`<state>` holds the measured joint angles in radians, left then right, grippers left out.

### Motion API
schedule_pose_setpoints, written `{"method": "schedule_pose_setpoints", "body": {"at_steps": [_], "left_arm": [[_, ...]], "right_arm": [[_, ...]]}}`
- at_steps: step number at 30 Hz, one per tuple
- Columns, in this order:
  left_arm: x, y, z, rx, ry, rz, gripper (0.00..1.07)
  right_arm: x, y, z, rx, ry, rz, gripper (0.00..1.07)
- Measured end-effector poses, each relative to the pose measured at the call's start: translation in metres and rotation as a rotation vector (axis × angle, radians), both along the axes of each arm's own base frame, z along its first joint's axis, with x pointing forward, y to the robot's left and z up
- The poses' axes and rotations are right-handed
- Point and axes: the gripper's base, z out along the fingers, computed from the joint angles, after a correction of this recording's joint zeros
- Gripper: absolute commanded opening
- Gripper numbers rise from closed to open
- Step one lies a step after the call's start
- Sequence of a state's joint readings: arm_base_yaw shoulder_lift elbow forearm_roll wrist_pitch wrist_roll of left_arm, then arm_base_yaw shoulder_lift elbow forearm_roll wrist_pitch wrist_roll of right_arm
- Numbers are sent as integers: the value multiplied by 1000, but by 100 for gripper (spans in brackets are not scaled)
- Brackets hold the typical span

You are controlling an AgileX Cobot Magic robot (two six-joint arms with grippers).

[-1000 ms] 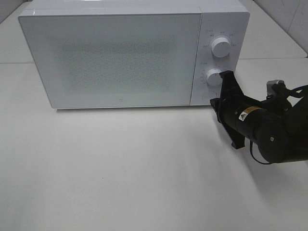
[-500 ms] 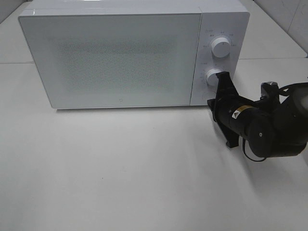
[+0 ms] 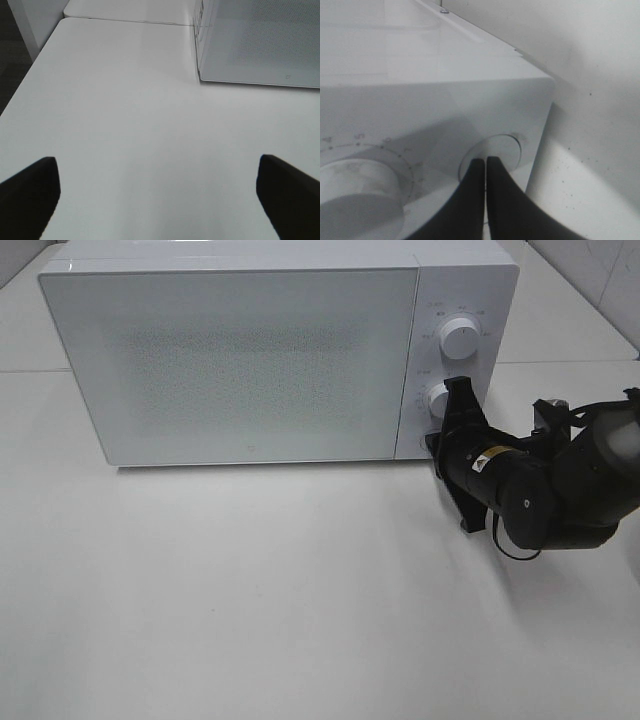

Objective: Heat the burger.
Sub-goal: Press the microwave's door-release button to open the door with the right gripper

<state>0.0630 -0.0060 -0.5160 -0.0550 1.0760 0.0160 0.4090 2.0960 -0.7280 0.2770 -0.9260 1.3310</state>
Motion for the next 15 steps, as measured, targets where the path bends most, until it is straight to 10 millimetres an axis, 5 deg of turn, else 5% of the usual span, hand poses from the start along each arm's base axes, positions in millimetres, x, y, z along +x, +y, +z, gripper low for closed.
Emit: {"method": "schedule_pose_setpoints", "body": {"at_steps": [15], "left_arm": [[0, 0, 0, 0, 0, 0, 100]], "right_arm": [[3, -1, -3, 4, -10, -18, 0]]}}
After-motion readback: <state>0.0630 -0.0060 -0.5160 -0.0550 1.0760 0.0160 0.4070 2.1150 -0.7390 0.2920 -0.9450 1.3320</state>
